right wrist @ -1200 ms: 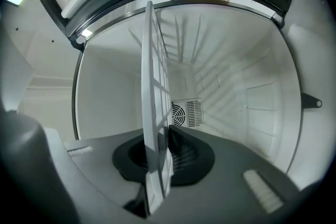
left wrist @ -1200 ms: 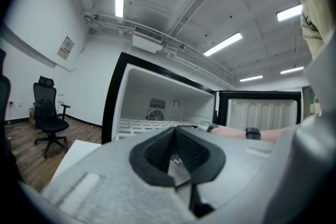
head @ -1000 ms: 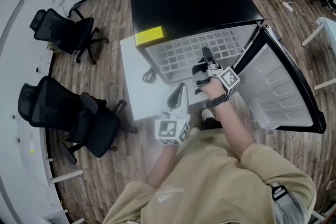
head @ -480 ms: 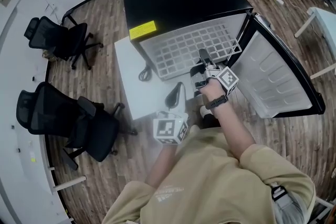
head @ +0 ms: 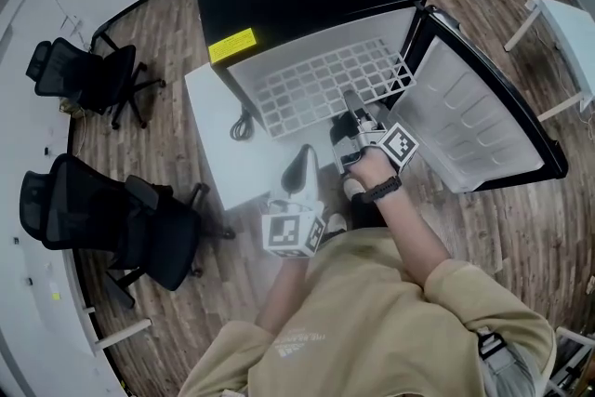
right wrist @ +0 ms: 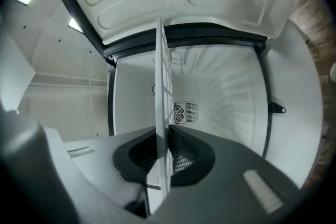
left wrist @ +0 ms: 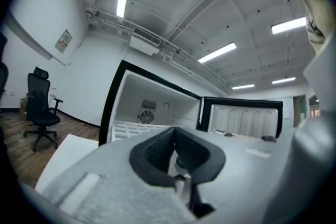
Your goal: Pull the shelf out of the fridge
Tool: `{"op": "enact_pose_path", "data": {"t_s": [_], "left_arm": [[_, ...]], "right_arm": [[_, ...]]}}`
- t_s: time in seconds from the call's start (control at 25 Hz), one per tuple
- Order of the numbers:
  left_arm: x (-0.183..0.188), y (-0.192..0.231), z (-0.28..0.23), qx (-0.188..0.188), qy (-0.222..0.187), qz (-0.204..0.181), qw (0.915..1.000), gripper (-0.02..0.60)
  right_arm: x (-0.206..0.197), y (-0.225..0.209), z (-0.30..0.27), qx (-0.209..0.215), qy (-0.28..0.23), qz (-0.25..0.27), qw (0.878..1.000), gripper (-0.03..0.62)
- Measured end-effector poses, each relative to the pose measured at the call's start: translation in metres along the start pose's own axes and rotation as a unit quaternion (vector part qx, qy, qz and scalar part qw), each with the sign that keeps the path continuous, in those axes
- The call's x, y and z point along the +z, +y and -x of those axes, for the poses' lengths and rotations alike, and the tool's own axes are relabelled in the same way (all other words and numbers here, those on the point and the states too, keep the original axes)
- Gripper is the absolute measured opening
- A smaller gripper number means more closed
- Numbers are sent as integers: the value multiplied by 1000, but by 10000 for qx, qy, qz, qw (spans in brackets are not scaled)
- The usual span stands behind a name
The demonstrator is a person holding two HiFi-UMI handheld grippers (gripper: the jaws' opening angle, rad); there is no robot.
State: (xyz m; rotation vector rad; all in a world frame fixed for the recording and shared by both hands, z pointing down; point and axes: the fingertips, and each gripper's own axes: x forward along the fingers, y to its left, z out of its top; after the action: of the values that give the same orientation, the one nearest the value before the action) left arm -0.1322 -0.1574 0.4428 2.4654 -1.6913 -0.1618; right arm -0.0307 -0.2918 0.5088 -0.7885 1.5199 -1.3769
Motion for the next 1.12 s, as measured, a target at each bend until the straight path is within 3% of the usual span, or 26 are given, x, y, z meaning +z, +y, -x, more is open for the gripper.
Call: {"op": "enact_pose_path", "data": {"t_s": [0.4,0.64,0.8,1.0,1.12], "left_arm": [[6,19,3,364,-145,101,9992,2],[19,23,7,839,-355,118,9958,2],[29,10,12,940,-404,55,9947,2],[29,5,12,1147,-401,-13,9926,2],[25,1,17,1247,-330,-43,9916,2]], "right_arm": [[-1,4,18,-89,280,206,9994,25],[-2,10,36,-172,620,355,9973,26],[-5,6,64,-384,1058,1016,9884,25],[-12,16,77,-165,1557,1774,9716,25],[-6,19,86,-249,1635,2413,9563,25]]}}
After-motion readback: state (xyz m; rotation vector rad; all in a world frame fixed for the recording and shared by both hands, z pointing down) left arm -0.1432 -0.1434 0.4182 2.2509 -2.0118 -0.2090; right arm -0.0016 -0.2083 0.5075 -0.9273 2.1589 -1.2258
